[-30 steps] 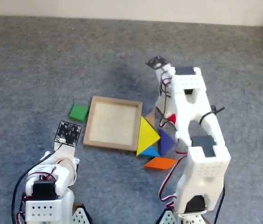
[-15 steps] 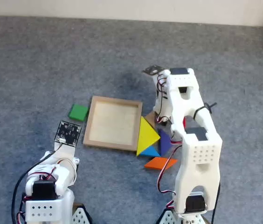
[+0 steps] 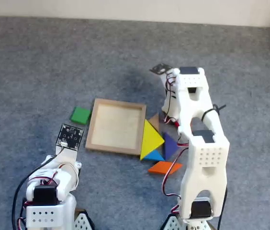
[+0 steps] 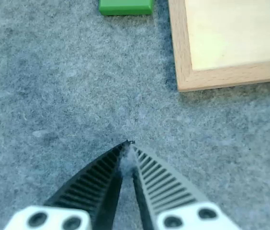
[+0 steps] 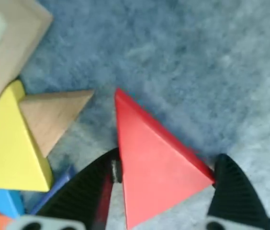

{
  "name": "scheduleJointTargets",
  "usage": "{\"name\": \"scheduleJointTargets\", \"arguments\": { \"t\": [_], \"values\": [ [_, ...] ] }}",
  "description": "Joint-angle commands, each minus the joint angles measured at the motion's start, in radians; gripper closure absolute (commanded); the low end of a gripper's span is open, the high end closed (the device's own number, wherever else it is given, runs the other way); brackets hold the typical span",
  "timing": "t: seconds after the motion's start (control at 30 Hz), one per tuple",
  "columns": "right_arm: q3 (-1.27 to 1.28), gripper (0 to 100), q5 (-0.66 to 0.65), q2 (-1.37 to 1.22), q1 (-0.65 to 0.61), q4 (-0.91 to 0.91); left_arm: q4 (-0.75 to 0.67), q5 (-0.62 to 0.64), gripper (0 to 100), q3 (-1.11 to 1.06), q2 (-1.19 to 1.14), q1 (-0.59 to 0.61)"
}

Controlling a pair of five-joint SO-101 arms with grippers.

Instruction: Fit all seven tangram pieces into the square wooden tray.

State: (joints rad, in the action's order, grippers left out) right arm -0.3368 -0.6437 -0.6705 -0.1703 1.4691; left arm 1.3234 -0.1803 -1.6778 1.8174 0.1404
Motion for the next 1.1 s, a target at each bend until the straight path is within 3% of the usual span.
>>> {"name": "scheduleJointTargets", "arguments": {
  "t": [0.0,0.3,0.53,0.8,1.07],
  "values": [
    [-0.067,77.4,-0.012,0.001,0.01,0.079,0.003,0.003,100,-0.018,0.007,0.012],
    [-0.338,77.4,-0.011,0.002,0.015,0.283,0.003,0.003,100,-0.018,0.007,0.012],
    [-0.443,77.4,0.107,0.002,-0.019,0.289,0.003,0.003,100,-0.018,0.007,0.012],
    [-0.45,77.4,0.255,0.004,-0.182,0.291,0.003,0.003,100,-0.018,0.007,0.012],
    [-0.45,77.4,0.245,0.004,-0.372,0.289,0.003,0.003,100,-0.018,0.007,0.012]
  ]
}}
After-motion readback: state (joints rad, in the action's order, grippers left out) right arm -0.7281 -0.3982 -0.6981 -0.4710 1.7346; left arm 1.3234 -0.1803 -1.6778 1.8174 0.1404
